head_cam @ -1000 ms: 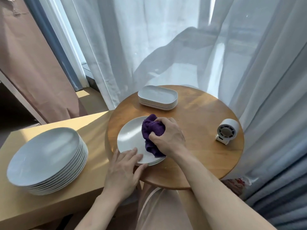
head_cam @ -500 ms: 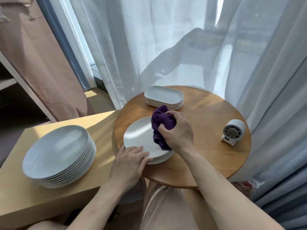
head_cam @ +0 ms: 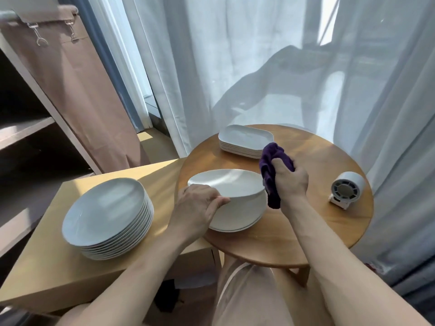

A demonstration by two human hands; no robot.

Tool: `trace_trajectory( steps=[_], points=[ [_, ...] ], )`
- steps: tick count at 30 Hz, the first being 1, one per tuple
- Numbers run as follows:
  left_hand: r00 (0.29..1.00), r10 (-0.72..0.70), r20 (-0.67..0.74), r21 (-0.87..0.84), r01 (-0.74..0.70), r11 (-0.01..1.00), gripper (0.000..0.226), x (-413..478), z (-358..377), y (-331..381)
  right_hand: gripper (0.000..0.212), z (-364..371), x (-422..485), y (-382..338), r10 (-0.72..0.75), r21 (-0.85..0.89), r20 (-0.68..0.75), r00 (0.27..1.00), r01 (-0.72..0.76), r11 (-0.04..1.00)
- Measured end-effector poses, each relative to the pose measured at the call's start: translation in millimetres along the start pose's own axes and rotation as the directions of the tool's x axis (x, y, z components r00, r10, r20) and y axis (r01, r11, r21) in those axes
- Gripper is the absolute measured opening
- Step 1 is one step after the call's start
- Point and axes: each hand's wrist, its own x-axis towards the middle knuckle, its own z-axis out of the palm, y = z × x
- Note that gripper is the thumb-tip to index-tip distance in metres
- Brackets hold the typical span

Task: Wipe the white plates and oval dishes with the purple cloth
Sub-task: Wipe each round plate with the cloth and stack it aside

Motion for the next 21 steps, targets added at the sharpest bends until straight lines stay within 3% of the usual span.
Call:
trace_trajectory(
  steps=[4,11,13,16,21],
  points=[
    [0.999,-0.026,0.024,-0.148,0.03,0.989,0.03,15.5,-9.3,5.3,0.007,-0.4,1.6,-0.4,0.08,0.166,-0.009,0.997,-0.078,0.983],
    [0.98,-0.201,-0.001,-0.515,0.172,0.84,0.039,38.8,-25.5,20.0,0.011,0.4,4.4,0.3,0.182,0.29,0.012,0.983,-0.178,0.94],
    [0.949,-0.315,-0.007,-0.653,0.234,0.72,0.041,40.7,-27.6,17.4,0.013,0.6,4.5,1.7,0.192,0.288,0.027,0.981,-0.191,0.938],
    [0.893,-0.446,0.062,-0.849,0.282,0.447,0.039,39.9,-29.5,12.5,0.014,2.7,3.5,4.7,0.187,0.287,0.062,0.98,-0.197,0.937],
    [0.771,-0.609,0.186,-0.945,0.31,0.103,0.035,34.5,-23.3,4.2,0.022,6.0,4.8,10.6,0.157,0.24,0.07,0.985,-0.169,0.956]
  ],
)
